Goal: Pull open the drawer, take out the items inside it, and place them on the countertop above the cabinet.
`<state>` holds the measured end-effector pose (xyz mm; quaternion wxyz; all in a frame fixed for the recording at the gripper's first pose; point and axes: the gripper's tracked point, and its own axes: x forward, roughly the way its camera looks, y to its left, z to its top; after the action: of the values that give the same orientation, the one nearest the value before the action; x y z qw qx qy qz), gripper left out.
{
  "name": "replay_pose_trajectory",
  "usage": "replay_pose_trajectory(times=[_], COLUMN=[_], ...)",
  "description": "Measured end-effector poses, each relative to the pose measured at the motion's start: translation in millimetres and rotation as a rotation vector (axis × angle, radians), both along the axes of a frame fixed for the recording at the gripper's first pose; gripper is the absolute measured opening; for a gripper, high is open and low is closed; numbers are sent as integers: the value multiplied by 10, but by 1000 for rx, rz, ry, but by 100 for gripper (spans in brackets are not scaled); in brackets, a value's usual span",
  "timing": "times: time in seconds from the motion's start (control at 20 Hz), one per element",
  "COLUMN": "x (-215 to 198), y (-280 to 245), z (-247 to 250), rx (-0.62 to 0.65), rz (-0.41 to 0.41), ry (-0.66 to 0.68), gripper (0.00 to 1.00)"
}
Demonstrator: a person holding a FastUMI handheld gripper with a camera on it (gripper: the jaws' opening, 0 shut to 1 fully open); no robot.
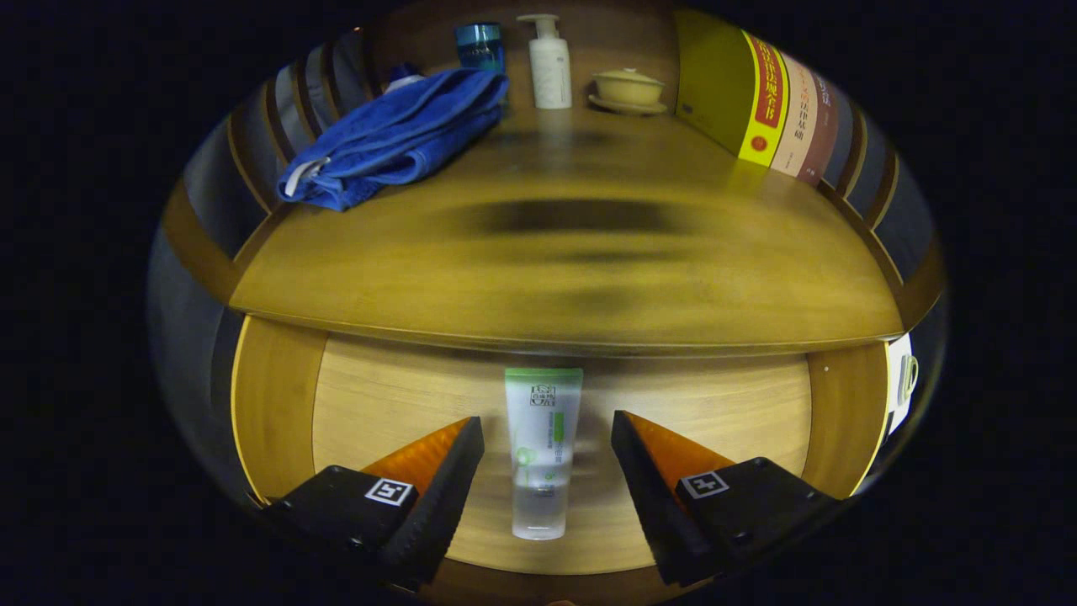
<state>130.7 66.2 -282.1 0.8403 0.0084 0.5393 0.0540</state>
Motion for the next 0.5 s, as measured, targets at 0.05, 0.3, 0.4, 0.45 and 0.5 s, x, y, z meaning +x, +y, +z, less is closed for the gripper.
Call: replay_pose_trajectory(times=[0.05,0.3,0.4,0.45,0.5], x=[-4,-121,-144,-157,-146], y=[7,15,56,101,119], z=[-38,-183,-231,-240,-174], rx=[1,2,8,22,24], rz=[-6,-12,-19,-20,-16], ry=[14,90,121,128,123], gripper=[100,73,72,68,65])
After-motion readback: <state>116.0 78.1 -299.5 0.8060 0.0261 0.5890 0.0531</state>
